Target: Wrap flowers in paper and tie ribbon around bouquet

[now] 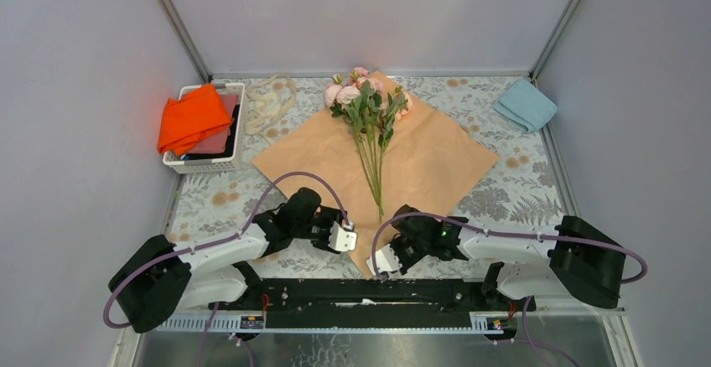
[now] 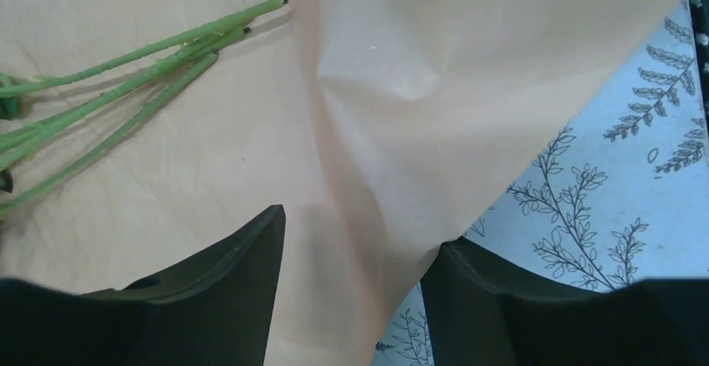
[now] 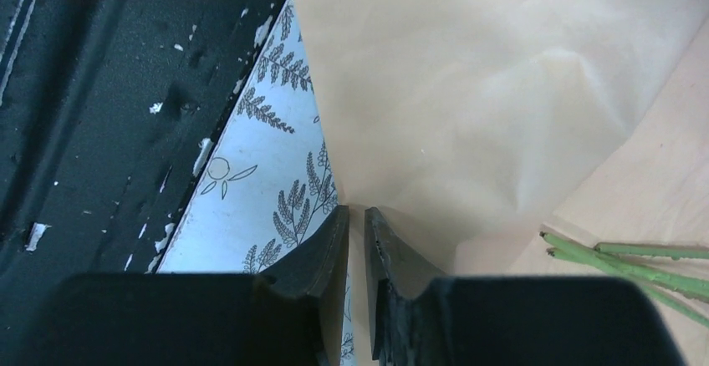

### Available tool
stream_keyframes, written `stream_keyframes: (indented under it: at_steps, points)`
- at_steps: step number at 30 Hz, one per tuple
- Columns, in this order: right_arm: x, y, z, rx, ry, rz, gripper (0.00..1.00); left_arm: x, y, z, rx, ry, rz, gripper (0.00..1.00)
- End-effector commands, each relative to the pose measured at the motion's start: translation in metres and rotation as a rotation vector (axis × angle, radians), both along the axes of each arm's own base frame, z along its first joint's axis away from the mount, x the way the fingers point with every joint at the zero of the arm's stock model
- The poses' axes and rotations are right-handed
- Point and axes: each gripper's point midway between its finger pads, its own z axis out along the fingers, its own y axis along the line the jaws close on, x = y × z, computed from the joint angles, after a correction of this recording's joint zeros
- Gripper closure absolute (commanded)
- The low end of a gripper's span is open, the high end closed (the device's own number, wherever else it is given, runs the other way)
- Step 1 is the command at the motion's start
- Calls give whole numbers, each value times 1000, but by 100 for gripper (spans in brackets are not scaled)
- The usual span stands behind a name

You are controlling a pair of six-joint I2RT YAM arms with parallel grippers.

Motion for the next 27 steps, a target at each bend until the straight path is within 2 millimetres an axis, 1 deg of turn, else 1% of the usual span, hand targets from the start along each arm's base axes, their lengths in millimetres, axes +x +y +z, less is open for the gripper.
stream_keyframes:
  at_steps: [1,4,6,8,9,10,12,14,17,19,21,22,24,27]
  points:
    - [4,-9,3,-7,1,-48,78,5,-20,24,-91,-42,-26,42]
    - [6,-9,8,12,4,-59,76,-1,-21,23,-79,-16,-47,66]
    - [8,-8,14,35,11,-73,73,-5,-23,25,-70,9,-59,84]
    - [10,-6,24,67,13,-83,68,-10,-22,25,-52,56,-55,95]
    - [10,-2,32,91,16,-89,65,-10,-23,27,-51,81,-42,97]
    - [11,3,43,129,16,-97,61,-12,-22,25,-41,119,-25,99]
    - [9,14,63,208,46,-130,51,-13,-23,25,-22,183,12,100]
    - [5,22,83,288,93,-163,38,-13,-23,24,4,243,49,100]
    - [0,24,99,377,155,-241,20,-17,-23,20,47,314,63,100]
    - [-3,20,101,413,194,-303,14,-19,-23,19,57,345,59,100]
    - [-4,13,98,432,206,-349,9,-21,-23,20,54,364,53,100]
    - [-4,9,94,432,204,-367,7,-22,-23,21,49,374,50,100]
    - [-4,2,83,420,189,-378,1,-23,-24,23,44,388,46,100]
    - [-5,-4,60,375,137,-318,0,-22,-25,23,49,405,46,100]
